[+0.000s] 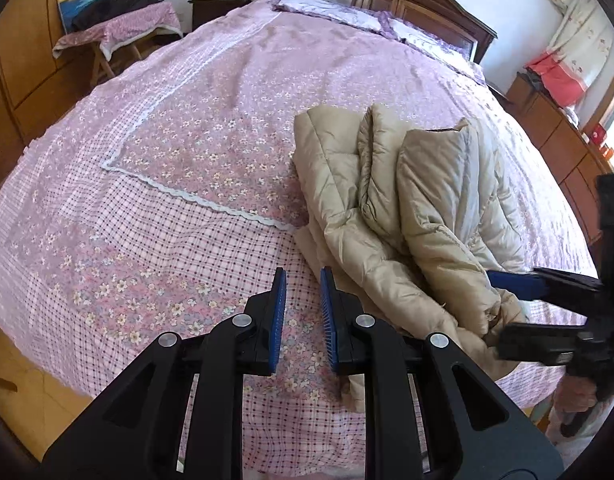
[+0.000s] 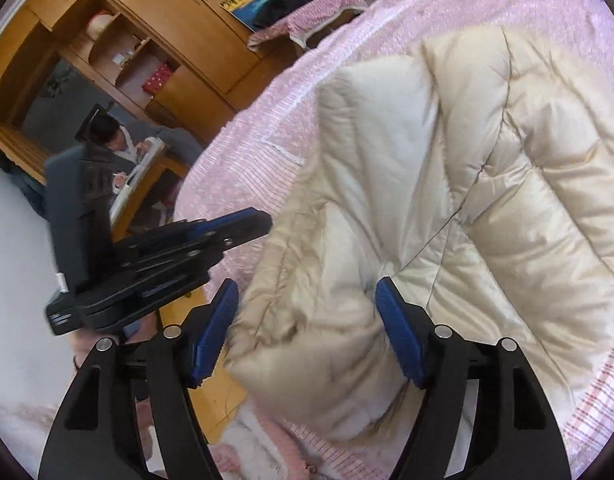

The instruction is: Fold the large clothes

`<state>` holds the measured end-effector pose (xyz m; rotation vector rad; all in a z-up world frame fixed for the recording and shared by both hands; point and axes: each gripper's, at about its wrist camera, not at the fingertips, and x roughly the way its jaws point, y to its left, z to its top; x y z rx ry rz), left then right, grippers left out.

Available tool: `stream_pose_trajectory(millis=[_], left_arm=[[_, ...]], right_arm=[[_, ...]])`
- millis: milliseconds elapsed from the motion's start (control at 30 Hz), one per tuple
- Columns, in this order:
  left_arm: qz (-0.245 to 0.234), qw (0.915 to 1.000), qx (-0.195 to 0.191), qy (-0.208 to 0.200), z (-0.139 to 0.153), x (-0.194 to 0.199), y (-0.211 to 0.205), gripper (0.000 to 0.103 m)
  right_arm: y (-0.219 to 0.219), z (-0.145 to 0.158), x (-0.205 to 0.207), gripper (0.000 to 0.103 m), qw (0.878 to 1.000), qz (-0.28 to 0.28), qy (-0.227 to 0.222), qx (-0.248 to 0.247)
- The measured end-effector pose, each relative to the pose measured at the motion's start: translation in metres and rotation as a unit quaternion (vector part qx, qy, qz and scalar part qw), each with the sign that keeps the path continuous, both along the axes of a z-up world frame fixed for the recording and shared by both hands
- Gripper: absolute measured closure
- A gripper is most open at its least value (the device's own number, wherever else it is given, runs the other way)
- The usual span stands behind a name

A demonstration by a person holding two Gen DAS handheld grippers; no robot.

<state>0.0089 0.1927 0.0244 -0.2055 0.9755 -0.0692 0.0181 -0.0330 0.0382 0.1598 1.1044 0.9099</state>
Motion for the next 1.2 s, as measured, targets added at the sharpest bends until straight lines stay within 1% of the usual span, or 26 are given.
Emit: stream_pose_trajectory(millis=[67,100,133,167,233,300,333,367,433,567,667,733,800,833,867,967,1067,1100,1167,1200], left_arm=[[-0.004,0.9999,-0.009,0.006,0.003,0.003,0.001,0.084],[-0.006,0.9999,-0.008,0.006,0.005,0.004,0.0,0.082],[-0.011,0.9999,-0.002,0.003,0.009,0.005,-0.002,0.08],[-0.015,0.9999,0.003,-0.001,0.011,0.005,-0.004,0.078],[-0.028,0.9994,0.012,-0.014,0.02,0.004,-0.012,0.063],[-0.037,0.9987,0.024,-0.025,0.027,0.004,-0.021,0.055],[-0.042,0.9983,0.027,-0.03,0.03,0.004,-0.026,0.053],[-0.05,0.9977,0.027,-0.036,0.034,0.006,-0.031,0.051],[-0.062,0.9968,0.025,-0.044,0.04,0.01,-0.041,0.041],[-0.084,0.9949,0.02,-0.052,0.049,0.022,-0.061,0.034],[-0.097,0.9931,0.018,-0.064,0.053,0.034,-0.076,0.025],[-0.096,0.9924,0.026,-0.071,0.051,0.043,-0.082,0.016],[-0.083,0.9918,0.063,-0.074,0.049,0.055,-0.086,0.016],[-0.066,0.9909,0.095,-0.069,0.044,0.065,-0.086,0.016],[-0.058,0.9907,0.105,-0.063,0.04,0.071,-0.085,0.016],[-0.031,0.9928,0.105,-0.048,0.029,0.082,-0.07,0.016],[-0.018,0.9931,0.106,-0.046,0.022,0.078,-0.056,0.014],[-0.016,0.9932,0.106,-0.045,0.019,0.075,-0.05,0.014],[-0.006,0.9943,0.1,-0.036,0.011,0.069,-0.033,0.014],[-0.001,0.9951,0.094,-0.03,0.007,0.07,-0.028,0.014]], right_arm=[[-0.011,0.015,-0.006,0.033,1.0,-0.005,-0.014,0.01],[-0.021,0.023,-0.009,0.033,1.0,-0.01,-0.023,0.016],[-0.021,0.023,-0.009,0.033,1.0,-0.01,-0.023,0.016],[-0.03,0.03,-0.012,0.033,0.999,-0.016,-0.031,0.021],[-0.047,0.037,-0.014,0.033,0.998,-0.035,-0.043,0.024],[-0.07,0.042,-0.015,0.033,0.996,-0.064,-0.056,0.019],[-0.075,0.041,-0.015,0.033,0.995,-0.075,-0.061,0.016],[-0.09,0.039,-0.016,0.033,0.994,-0.089,-0.063,0.013],[-0.104,0.029,-0.016,0.033,0.991,-0.118,-0.056,0.008],[-0.15,0.002,-0.012,0.033,0.982,-0.186,-0.038,-0.01],[-0.167,-0.024,-0.004,0.033,0.975,-0.22,-0.015,-0.026],[-0.181,-0.037,0.0,0.033,0.973,-0.229,0.003,-0.027],[-0.178,-0.05,0.008,0.033,0.972,-0.234,0.018,-0.021],[-0.175,-0.053,0.012,0.033,0.972,-0.234,0.022,-0.02],[-0.172,-0.057,0.016,0.033,0.972,-0.233,0.024,-0.016],[-0.163,-0.061,0.031,0.033,0.972,-0.234,0.017,-0.009],[-0.146,-0.063,0.041,0.033,0.976,-0.218,0.022,0.002],[-0.138,-0.065,0.043,0.032,0.978,-0.204,0.027,0.006],[-0.12,-0.067,0.046,0.031,0.982,-0.187,0.033,-0.002],[-0.11,-0.067,0.047,0.031,0.983,-0.179,0.022,-0.021]])
